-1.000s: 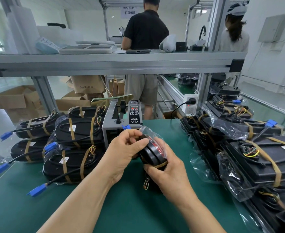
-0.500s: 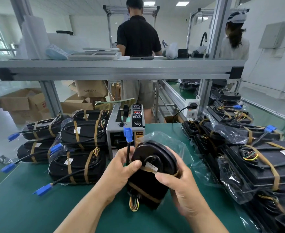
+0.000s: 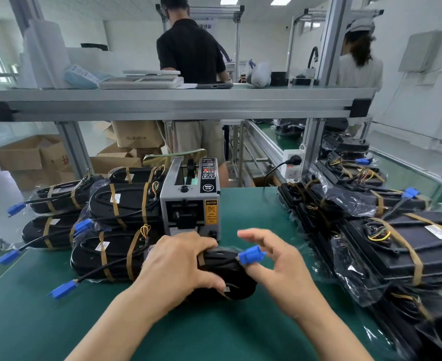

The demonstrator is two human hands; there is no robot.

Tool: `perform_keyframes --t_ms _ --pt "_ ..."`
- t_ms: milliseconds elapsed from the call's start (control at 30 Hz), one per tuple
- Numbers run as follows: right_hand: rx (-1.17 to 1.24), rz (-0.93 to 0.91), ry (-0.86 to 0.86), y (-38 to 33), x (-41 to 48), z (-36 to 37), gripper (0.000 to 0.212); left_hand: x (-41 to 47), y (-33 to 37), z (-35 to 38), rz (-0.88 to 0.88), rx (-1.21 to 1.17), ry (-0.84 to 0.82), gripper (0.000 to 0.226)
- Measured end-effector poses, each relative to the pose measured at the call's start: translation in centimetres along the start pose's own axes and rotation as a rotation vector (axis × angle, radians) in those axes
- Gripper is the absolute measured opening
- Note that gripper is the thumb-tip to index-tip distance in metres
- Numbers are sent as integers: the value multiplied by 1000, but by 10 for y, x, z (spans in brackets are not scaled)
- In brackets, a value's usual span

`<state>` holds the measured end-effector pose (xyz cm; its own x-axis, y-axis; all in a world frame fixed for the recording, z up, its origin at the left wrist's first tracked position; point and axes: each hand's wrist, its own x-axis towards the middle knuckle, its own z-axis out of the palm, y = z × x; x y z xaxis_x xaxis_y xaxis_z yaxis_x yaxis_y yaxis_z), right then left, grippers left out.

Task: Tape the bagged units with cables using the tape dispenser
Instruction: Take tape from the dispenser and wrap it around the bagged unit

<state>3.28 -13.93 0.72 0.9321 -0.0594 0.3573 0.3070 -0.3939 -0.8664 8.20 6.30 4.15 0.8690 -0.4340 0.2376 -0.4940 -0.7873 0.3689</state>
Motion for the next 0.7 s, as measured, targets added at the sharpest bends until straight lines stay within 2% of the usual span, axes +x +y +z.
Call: perform_keyframes --t_ms 133,233,367,433,500,567,700 --pt "-35 -25 98 6 -6 13 31 1 7 5 65 111 33 61" --pt "-10 -19 180 11 -5 19 18 3 10 4 116 142 47 64" --pt "-31 49 256 13 3 23 24 5 5 8 249 148 74 70" --pt "1 104 300 14 4 29 27 3 1 14 295 123 147 76" --pt "25 156 356 14 3 35 29 0 -2 18 321 53 251 74" --pt "22 187 383 13 3 39 28 -2 -4 18 271 -107 308 66" --pt "-19 211 409 15 4 43 26 -4 -9 17 220 -309 235 65"
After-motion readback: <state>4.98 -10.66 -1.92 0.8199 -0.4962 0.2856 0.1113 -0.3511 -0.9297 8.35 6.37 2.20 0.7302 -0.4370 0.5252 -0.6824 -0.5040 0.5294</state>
